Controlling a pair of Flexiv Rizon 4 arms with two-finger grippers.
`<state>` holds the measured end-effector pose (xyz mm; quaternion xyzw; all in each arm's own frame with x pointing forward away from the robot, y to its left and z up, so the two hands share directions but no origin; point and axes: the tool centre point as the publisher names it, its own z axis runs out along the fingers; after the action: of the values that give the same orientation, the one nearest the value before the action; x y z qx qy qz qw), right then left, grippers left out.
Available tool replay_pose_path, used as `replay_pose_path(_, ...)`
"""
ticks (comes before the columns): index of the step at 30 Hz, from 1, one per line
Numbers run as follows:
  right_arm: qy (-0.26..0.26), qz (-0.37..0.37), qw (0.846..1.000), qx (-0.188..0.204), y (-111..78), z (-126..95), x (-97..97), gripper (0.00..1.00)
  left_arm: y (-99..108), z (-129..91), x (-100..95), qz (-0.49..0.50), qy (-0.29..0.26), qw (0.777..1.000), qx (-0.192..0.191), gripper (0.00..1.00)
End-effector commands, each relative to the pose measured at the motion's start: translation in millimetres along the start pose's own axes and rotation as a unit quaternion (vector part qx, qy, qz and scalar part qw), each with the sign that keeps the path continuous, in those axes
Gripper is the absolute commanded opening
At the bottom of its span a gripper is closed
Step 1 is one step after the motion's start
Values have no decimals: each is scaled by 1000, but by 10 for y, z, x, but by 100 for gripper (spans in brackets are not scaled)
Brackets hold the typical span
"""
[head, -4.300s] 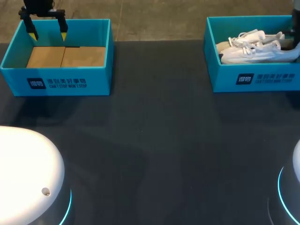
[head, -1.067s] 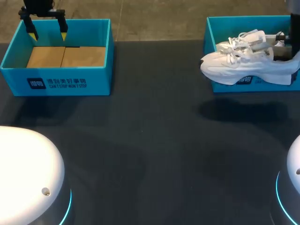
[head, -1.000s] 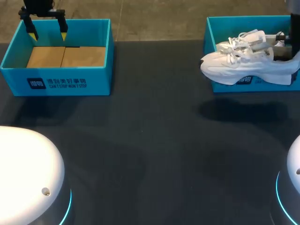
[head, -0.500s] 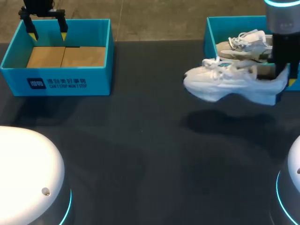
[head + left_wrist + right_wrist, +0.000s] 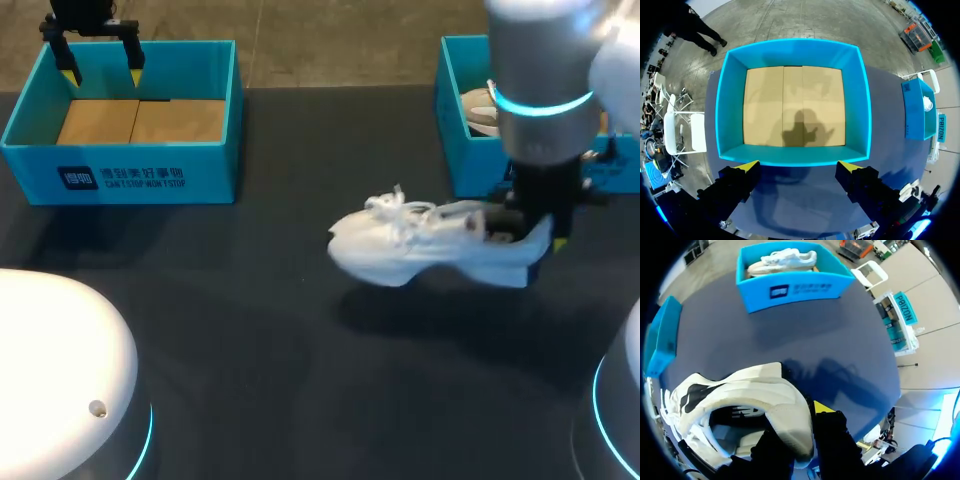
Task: Take the shoe out of the shoebox, open the shoe tongue, remove and reinsert the insole, then place the shoe into the shoebox
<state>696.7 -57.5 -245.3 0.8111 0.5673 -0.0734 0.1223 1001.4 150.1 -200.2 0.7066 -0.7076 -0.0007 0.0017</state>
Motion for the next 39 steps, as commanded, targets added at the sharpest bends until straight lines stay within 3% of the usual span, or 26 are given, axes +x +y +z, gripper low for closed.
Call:
replay_pose_path(1, -14, -5, 1000, -12, -128, 79, 359, 0, 8, 0, -1, 0, 0, 1000, 1, 100)
replay_pose_path(20, -12, -6, 1000, -5, -158, 98, 411, 0, 8, 0, -1, 0, 0, 1000, 1, 100)
replay_pose_path(25, -23, -7, 1000, 5, -341, 246, 684, 0, 8, 0, -1, 0, 0, 1000, 1, 100)
replay_pose_path(39, -34, -52, 998, -24, -669, 452, 1101, 0, 8, 0, -1, 0, 0, 1000, 1, 100)
